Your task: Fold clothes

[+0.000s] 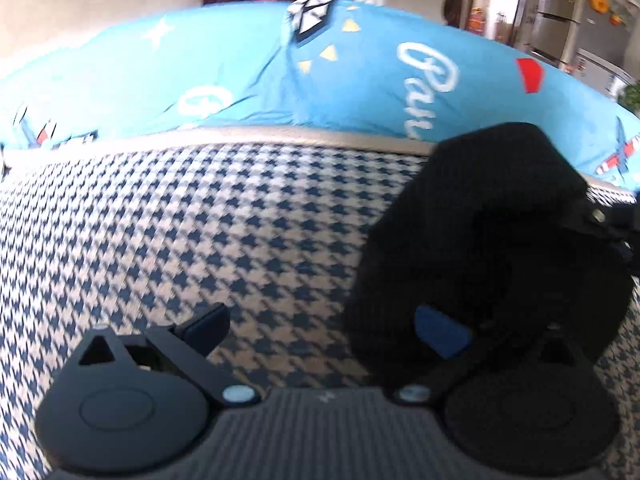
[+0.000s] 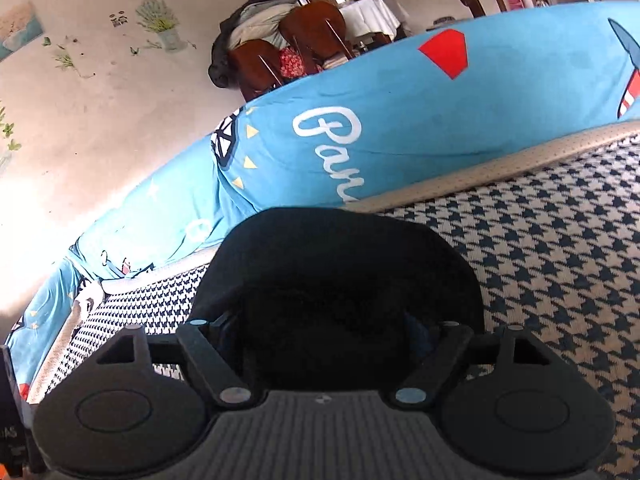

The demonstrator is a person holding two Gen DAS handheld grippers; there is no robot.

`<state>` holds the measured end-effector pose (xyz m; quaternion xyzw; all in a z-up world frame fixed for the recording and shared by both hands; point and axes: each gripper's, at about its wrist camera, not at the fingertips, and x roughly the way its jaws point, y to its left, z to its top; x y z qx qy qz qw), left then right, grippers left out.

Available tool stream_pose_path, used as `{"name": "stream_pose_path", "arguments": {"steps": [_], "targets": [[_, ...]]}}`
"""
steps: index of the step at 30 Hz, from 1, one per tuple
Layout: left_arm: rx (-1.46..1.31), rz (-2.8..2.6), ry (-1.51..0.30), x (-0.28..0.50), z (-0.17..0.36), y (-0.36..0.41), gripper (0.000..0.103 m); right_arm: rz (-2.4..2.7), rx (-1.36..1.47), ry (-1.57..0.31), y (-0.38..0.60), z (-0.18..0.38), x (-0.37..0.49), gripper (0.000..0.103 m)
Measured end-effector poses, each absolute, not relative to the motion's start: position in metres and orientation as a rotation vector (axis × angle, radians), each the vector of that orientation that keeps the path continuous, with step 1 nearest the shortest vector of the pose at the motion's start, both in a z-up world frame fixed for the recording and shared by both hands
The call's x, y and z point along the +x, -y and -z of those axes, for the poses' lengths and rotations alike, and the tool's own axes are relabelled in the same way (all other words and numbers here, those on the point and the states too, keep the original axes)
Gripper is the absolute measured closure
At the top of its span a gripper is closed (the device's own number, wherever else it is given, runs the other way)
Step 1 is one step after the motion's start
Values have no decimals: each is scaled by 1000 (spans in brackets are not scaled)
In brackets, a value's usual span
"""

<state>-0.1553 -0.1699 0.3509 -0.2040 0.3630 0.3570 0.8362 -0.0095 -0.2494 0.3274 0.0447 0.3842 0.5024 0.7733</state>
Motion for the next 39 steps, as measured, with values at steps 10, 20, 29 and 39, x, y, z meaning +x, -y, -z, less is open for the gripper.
{"name": "stream_pose_path", "arguments": {"steps": [10,20,29,39], "targets": [[-493,-821,-747,-171,-353,147,0,-1121,95,-758,238,-333,-27,44],[-493,-958,-648,-211,-372,121,0,-1303,28,-632,223,-349,-72,53],[-516,-971,-623,-234,-373,111,0,-1577,-275,-688,197,-327,-146,53],[-522,-929,-682,-220,-362,115,0,-1582,-307,-665,209,-341,-149,39]]}}
